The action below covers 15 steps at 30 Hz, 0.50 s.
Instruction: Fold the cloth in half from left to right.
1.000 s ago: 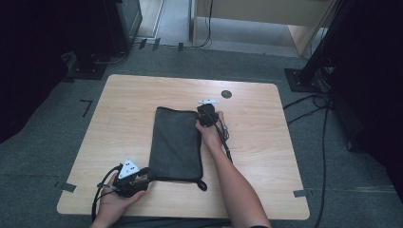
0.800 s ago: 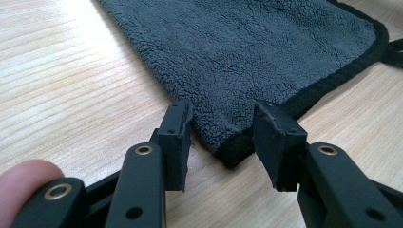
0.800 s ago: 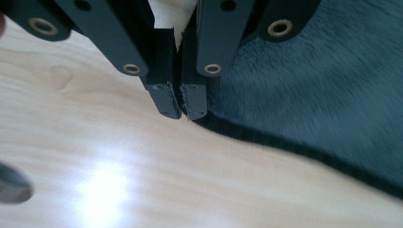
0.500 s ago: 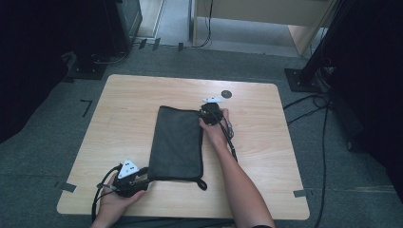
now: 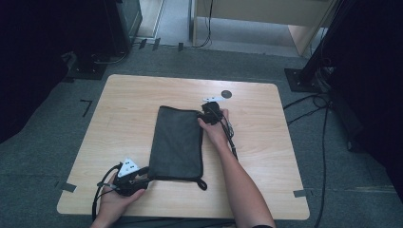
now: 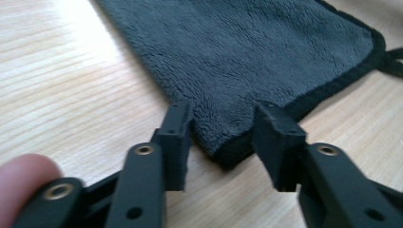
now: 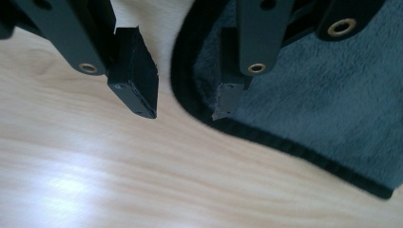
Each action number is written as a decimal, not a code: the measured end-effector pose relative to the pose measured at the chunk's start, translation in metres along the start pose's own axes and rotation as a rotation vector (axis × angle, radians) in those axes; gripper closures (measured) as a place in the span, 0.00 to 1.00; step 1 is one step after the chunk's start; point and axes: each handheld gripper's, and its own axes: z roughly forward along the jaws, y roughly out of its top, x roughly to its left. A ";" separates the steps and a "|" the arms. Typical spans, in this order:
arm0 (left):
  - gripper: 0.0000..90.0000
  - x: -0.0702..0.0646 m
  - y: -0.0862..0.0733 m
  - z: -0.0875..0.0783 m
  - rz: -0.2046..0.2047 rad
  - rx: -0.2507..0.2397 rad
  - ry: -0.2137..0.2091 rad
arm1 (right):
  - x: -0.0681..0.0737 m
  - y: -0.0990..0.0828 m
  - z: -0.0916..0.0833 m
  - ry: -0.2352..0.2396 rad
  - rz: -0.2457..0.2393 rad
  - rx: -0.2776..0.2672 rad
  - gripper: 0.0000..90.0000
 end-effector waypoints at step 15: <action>0.88 -0.002 -0.001 -0.001 0.016 0.006 -0.007 | 0.006 0.001 0.003 -0.109 -0.079 0.010 0.96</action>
